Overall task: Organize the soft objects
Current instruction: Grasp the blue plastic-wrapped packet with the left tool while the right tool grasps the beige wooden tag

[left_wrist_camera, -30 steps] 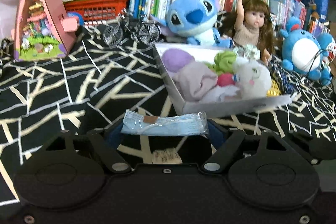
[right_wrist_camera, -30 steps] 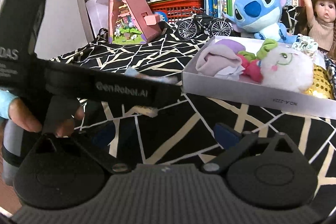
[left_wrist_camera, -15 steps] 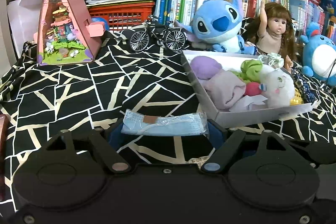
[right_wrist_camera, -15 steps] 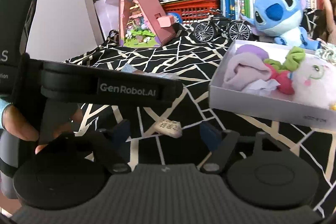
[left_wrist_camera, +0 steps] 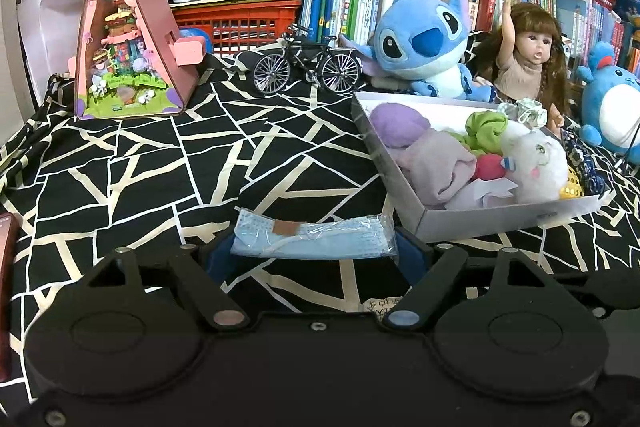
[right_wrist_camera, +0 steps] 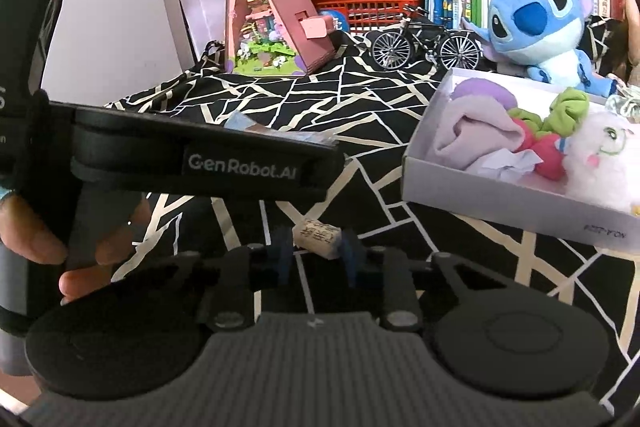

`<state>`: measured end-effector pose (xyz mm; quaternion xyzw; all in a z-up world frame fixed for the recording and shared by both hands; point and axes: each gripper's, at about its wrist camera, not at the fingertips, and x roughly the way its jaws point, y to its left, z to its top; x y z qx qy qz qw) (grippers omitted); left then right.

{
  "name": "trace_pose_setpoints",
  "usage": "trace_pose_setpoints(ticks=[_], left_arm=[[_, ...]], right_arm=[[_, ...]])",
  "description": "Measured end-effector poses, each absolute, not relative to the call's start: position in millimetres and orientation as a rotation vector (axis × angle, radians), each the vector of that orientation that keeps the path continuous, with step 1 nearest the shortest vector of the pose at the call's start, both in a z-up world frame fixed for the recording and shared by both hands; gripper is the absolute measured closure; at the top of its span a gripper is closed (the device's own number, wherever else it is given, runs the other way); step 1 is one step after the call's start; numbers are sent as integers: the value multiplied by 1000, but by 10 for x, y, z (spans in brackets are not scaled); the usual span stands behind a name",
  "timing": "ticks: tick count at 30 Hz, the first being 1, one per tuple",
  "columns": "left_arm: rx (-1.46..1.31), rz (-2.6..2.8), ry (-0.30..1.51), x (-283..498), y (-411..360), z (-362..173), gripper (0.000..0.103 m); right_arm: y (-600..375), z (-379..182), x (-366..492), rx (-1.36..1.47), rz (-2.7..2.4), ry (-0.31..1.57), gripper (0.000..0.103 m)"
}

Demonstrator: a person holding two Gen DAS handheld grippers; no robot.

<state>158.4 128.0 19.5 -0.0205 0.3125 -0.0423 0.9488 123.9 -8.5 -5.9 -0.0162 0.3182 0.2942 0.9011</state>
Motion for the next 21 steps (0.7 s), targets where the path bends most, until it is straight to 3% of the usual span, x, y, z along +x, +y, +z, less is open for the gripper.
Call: trace_pose_setpoints(ticks=[8, 11, 13, 17, 21], left_arm=[[-43, -78, 641, 1572, 1273, 167, 24], [-46, -71, 642, 1570, 1289, 164, 24], [-48, -64, 644, 1573, 1307, 164, 24], [-48, -57, 645, 1574, 1333, 167, 24], [-50, -50, 644, 1573, 1358, 164, 24]], right_arm=[[-182, -47, 1203, -38, 586, 649, 76], [-188, -43, 1202, -37, 594, 644, 70], [-168, -40, 1216, -39, 598, 645, 54], [-82, -45, 1246, -50, 610, 639, 39], [20, -61, 1274, -93, 597, 630, 36]])
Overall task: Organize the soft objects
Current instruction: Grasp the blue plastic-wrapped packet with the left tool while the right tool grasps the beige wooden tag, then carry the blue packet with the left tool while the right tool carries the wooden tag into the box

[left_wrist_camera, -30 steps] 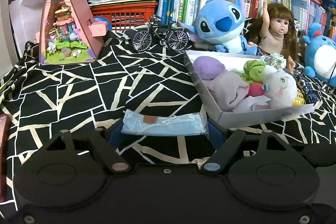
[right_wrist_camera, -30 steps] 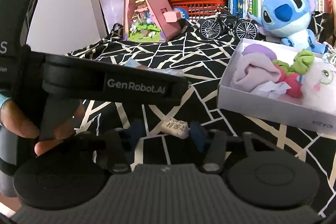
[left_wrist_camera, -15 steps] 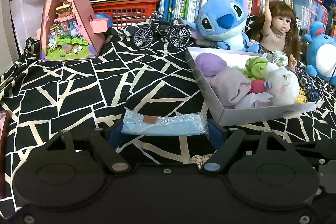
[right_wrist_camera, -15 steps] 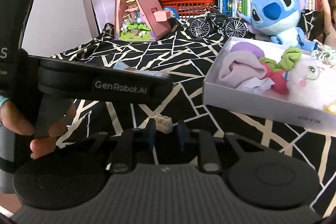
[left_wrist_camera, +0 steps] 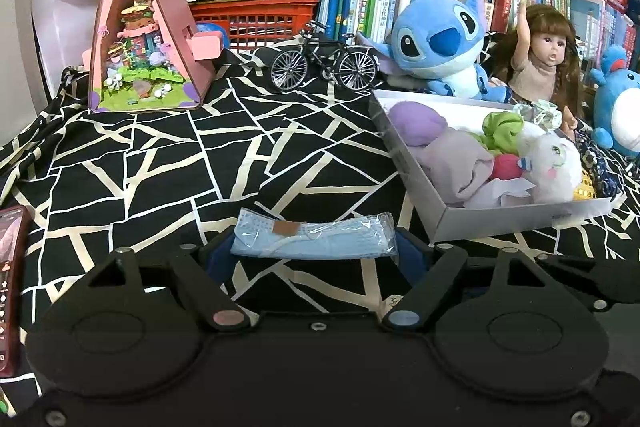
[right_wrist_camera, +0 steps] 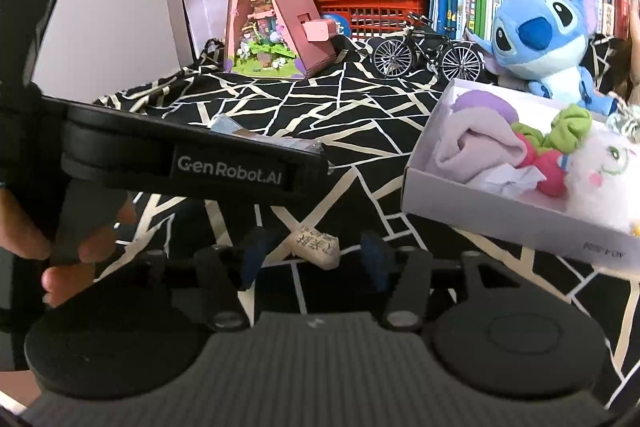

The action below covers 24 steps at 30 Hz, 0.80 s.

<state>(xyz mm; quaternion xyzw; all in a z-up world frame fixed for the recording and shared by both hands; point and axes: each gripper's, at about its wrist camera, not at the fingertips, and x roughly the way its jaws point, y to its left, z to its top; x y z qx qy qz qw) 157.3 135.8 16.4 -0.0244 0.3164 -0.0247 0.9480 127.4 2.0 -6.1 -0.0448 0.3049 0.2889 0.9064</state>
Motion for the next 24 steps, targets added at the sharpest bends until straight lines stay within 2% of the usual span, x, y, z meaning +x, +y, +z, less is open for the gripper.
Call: trace_pose_setpoints(ticks=[5, 6, 7, 8, 9, 24], left_arm=[[-56, -40, 647, 1578, 1400, 150, 24], [-57, -38, 649, 1579, 1407, 148, 24], [-59, -36, 649, 1578, 1416, 144, 24], [-60, -34, 650, 1577, 1423, 142, 24], [-61, -33, 651, 1577, 1429, 140, 24], [-60, -48, 649, 1538, 1365, 174, 24]], right_arm=[[57, -97, 1325, -95, 580, 646, 38], [53, -99, 1327, -89, 568, 647, 54], [49, -99, 1326, -85, 561, 647, 57], [39, -99, 1328, -78, 554, 646, 65], [25, -101, 1329, -70, 554, 647, 67], [-270, 67, 1174, -44, 521, 588, 67]])
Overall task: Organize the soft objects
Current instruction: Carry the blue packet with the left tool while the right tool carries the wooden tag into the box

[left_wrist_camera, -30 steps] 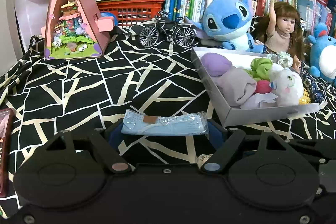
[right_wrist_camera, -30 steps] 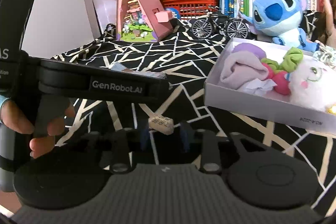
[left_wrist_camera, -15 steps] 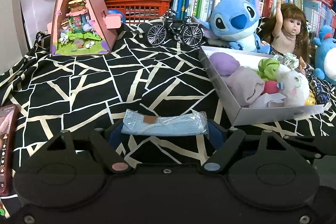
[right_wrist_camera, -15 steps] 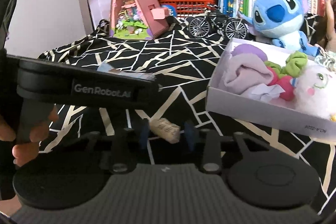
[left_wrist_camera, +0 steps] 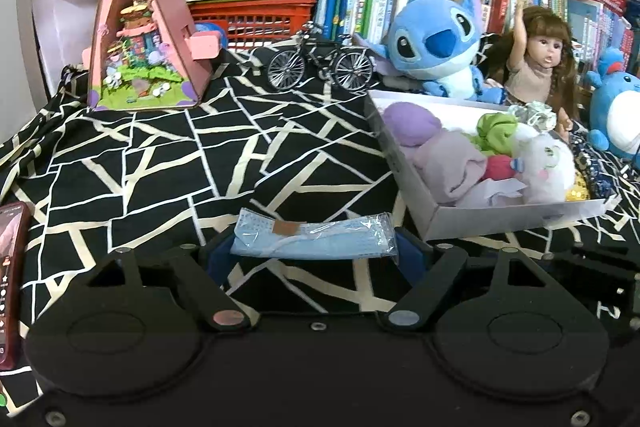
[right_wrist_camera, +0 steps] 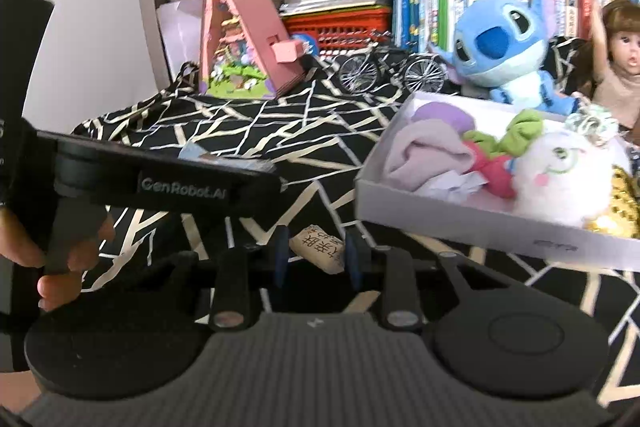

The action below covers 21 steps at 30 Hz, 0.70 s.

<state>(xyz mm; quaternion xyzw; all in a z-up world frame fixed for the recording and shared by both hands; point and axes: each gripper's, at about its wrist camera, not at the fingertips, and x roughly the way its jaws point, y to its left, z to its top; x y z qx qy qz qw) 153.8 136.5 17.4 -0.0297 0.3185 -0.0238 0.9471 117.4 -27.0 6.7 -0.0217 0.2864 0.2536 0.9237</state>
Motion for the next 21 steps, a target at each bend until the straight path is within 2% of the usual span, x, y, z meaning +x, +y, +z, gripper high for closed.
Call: trace_pose_setpoints(ticks=[21], left_arm=[[-56, -174, 605, 1472, 776, 391, 24]], right_arm=[[-960, 325, 1128, -5, 374, 516, 67]])
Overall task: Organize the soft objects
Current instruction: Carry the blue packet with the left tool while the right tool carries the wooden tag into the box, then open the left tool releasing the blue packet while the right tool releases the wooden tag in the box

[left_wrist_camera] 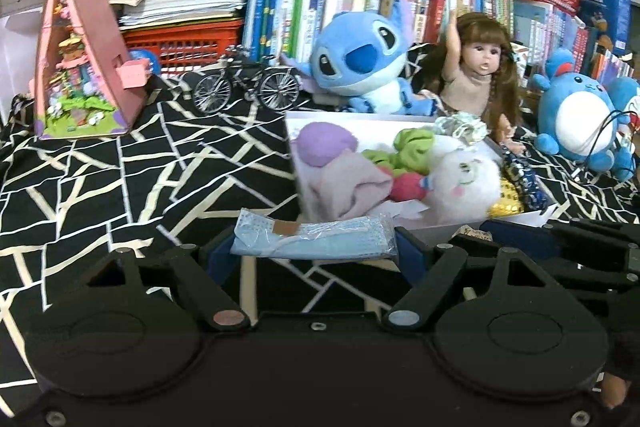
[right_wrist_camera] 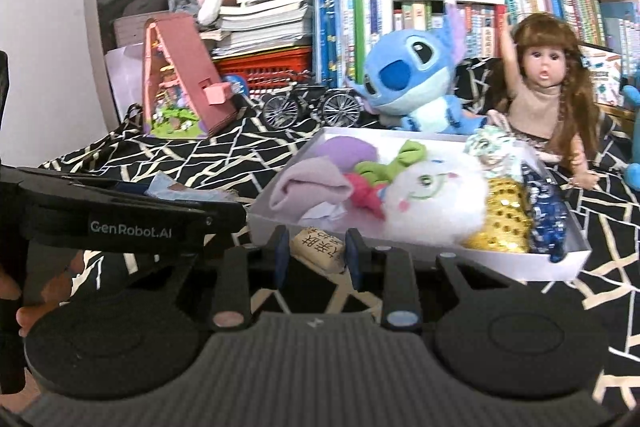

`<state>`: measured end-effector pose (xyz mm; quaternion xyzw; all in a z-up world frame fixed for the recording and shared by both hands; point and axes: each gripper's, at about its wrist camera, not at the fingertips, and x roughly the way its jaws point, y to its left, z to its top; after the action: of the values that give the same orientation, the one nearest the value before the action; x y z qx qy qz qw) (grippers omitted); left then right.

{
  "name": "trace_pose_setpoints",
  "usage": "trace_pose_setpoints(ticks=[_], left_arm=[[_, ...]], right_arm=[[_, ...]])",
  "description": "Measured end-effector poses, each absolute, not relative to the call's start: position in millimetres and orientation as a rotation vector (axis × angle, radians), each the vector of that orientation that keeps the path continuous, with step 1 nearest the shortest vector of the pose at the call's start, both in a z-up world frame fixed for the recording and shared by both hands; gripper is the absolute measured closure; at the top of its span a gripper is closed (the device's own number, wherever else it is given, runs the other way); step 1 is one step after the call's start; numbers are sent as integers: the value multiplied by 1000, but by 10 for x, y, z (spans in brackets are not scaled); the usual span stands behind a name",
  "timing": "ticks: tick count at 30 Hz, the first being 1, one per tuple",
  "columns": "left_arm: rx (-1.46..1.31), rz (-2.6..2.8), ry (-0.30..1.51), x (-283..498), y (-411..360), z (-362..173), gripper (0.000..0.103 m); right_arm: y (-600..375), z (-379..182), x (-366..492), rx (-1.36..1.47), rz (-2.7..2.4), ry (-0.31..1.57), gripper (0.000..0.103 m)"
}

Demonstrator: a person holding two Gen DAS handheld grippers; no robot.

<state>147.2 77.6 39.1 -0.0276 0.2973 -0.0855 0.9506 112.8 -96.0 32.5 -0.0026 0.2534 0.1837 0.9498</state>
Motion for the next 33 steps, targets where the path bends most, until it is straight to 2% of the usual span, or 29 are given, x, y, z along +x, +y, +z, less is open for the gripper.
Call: trace_pose_setpoints(ticks=[33], left_arm=[[-104, -249, 553, 1820, 201, 557, 24]], right_arm=[[-1657, 499, 1334, 16, 206, 480, 67]])
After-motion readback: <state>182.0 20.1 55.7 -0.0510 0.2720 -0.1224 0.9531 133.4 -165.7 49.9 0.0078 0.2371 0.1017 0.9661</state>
